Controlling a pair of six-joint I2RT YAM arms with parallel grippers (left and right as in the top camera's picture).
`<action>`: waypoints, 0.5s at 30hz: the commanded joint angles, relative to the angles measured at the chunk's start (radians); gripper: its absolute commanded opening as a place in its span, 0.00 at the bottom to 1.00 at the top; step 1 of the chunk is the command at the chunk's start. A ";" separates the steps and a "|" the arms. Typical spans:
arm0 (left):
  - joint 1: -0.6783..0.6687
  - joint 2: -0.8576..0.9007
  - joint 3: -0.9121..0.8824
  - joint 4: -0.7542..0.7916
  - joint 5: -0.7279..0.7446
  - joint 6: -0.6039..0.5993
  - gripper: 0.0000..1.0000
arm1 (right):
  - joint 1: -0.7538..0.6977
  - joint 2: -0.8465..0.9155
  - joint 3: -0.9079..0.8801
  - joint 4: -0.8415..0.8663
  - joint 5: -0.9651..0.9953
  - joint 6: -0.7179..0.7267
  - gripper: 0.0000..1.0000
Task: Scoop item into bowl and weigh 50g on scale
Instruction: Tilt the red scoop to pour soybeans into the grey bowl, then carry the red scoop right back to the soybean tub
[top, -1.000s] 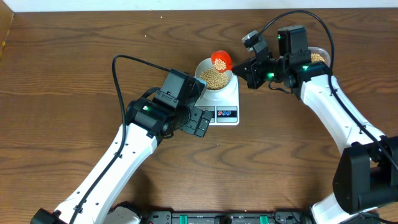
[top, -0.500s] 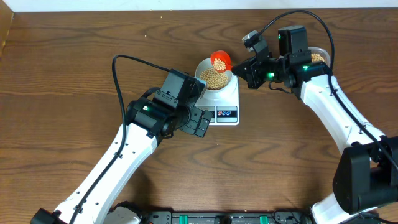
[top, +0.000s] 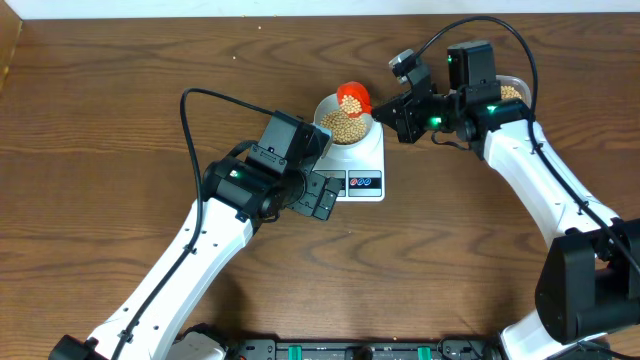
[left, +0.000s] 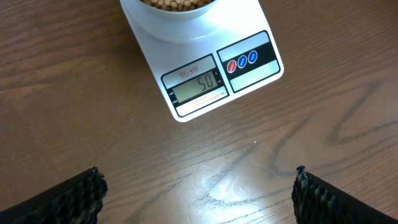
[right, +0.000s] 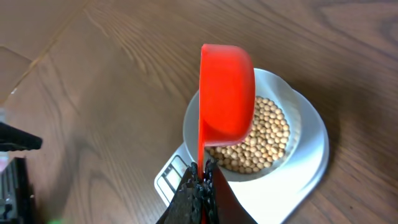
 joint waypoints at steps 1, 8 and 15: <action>0.005 0.000 -0.001 -0.002 0.006 0.006 0.98 | -0.042 -0.025 0.012 0.024 -0.118 0.041 0.01; 0.005 0.000 -0.001 -0.002 0.006 0.006 0.98 | -0.137 -0.025 0.012 0.052 -0.254 0.114 0.01; 0.005 -0.001 -0.001 -0.002 0.006 0.006 0.98 | -0.245 -0.025 0.012 0.052 -0.392 0.192 0.01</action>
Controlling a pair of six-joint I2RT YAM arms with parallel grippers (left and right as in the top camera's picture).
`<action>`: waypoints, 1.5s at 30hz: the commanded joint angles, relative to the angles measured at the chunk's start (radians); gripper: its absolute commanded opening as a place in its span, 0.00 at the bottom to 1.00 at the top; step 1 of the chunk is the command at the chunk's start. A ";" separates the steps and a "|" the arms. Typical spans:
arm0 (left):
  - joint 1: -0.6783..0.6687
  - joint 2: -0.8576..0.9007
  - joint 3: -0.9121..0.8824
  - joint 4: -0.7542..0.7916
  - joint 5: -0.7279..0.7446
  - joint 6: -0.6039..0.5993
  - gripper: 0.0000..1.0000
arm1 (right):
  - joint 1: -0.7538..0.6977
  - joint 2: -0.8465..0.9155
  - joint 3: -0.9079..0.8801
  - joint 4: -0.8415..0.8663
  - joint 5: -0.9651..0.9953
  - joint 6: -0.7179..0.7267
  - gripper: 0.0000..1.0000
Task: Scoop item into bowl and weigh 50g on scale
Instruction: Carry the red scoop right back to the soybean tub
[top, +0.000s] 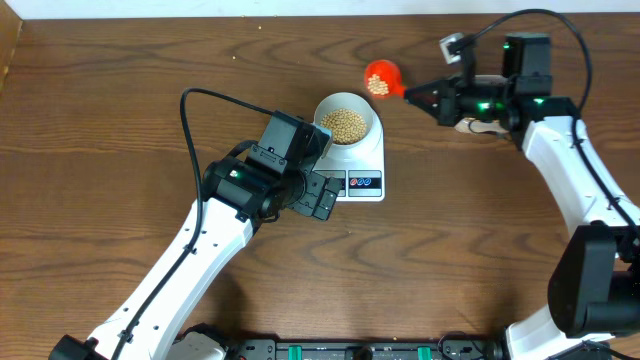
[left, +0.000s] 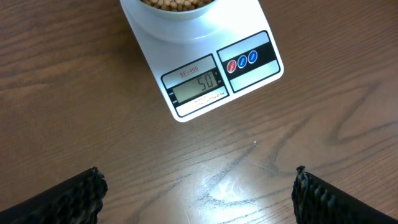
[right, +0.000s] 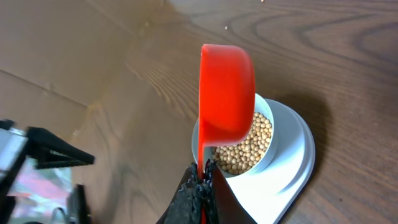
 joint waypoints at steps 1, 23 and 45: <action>0.005 0.000 -0.002 -0.002 0.006 0.006 0.98 | -0.053 -0.025 0.012 0.002 -0.141 0.071 0.01; 0.005 -0.001 -0.002 -0.002 0.006 0.006 0.98 | -0.285 -0.025 0.012 0.095 -0.166 0.162 0.01; 0.005 -0.001 -0.002 -0.002 0.006 0.006 0.98 | -0.515 -0.025 0.012 -0.109 0.109 0.161 0.02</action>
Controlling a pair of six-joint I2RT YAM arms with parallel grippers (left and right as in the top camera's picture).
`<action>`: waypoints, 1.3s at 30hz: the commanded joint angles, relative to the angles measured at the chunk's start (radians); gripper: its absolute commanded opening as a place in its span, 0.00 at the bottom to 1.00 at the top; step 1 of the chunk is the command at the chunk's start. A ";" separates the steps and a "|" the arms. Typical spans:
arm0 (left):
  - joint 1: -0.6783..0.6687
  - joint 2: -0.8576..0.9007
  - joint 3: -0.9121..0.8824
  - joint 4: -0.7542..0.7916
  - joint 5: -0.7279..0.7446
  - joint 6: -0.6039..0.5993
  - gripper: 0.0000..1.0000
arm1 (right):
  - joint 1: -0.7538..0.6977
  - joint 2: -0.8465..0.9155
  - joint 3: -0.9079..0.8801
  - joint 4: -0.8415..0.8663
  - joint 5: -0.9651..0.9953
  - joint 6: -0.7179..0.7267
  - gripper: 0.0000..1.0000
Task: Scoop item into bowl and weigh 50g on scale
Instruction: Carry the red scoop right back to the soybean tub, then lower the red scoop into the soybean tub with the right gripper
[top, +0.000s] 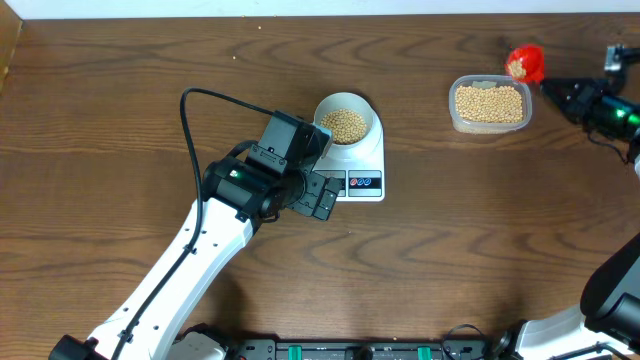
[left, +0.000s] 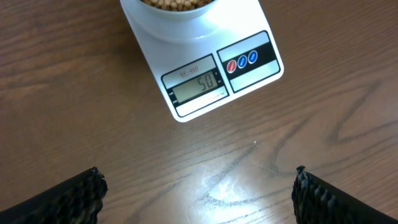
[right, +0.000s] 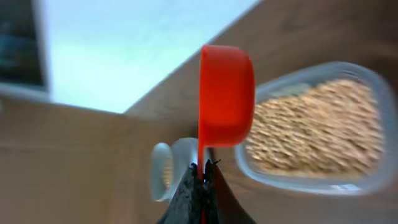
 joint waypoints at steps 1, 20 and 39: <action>0.005 -0.001 -0.002 -0.002 0.006 0.006 0.98 | 0.002 -0.025 0.012 -0.064 0.167 -0.130 0.02; 0.005 0.000 -0.002 -0.002 0.006 0.006 0.98 | 0.132 -0.025 0.012 -0.060 0.586 -0.332 0.01; 0.005 0.000 -0.002 -0.002 0.006 0.006 0.98 | 0.364 -0.025 0.012 -0.118 0.929 -0.594 0.01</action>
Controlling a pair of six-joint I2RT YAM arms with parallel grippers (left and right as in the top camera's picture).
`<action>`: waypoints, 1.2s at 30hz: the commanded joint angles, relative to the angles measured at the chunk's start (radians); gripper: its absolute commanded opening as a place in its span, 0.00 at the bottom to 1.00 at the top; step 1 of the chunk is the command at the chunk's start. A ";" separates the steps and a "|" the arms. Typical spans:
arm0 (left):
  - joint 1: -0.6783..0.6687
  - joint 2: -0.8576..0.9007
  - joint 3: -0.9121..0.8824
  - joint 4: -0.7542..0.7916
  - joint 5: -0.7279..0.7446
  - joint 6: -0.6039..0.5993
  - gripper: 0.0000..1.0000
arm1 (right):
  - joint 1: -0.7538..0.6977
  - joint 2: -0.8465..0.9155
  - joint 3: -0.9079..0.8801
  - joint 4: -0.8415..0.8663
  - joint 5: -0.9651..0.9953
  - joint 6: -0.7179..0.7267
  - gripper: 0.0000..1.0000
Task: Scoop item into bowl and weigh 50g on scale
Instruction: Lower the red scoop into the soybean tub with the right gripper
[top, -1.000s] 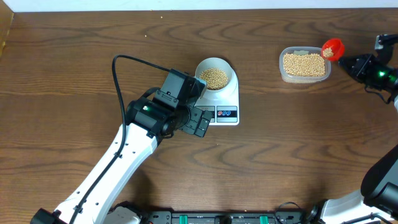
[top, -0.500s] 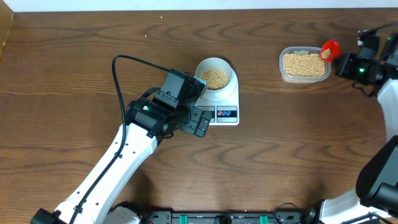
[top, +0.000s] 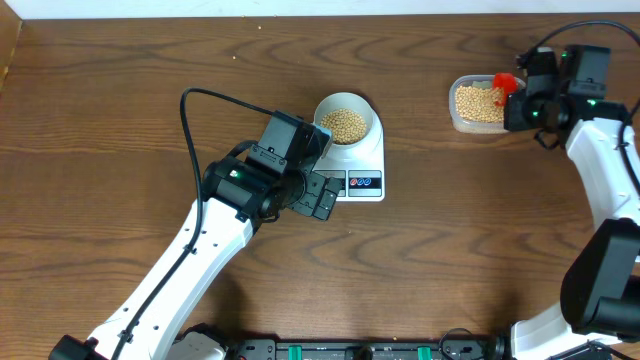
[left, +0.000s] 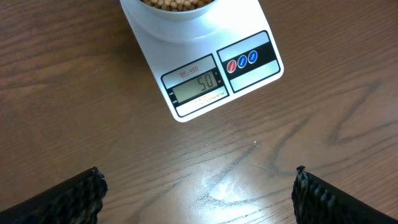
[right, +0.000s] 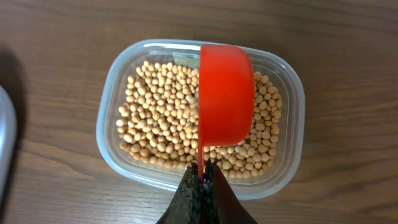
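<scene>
A white bowl (top: 346, 122) of soybeans stands on the white scale (top: 362, 170), whose display (left: 196, 83) reads 50. My right gripper (right: 203, 175) is shut on the handle of a red scoop (right: 225, 93), held on its side over a clear container (right: 118, 99) of soybeans at the back right. In the overhead view the red scoop (top: 504, 82) sits over the container (top: 482, 104). My left gripper (left: 198, 190) stands open over bare table just in front of the scale, nothing between its fingers.
The black cable of the left arm (top: 190, 130) loops over the table left of the scale. The table's far edge (top: 300, 14) runs close behind the container.
My right gripper has come back from beyond the container's right side and now holds the scoop over the container, tilted on its side. The left arm and scale reading are unchanged.
The scoop was tilted over the bowl on the scale, the display reading 50. Then my right gripper held it behind and right of the bowl, then far right past the container with some beans in it. Now it is over the container. The left gripper stayed open throughout.
</scene>
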 joint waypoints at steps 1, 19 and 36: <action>0.005 -0.001 -0.002 -0.002 0.006 0.006 0.98 | 0.037 -0.025 0.012 -0.003 0.103 -0.080 0.01; 0.005 -0.001 -0.002 -0.002 0.006 0.006 0.98 | 0.145 -0.061 0.012 0.002 0.246 -0.089 0.01; 0.005 -0.001 -0.002 -0.002 0.006 0.006 0.98 | 0.069 -0.148 0.012 0.010 -0.013 0.692 0.01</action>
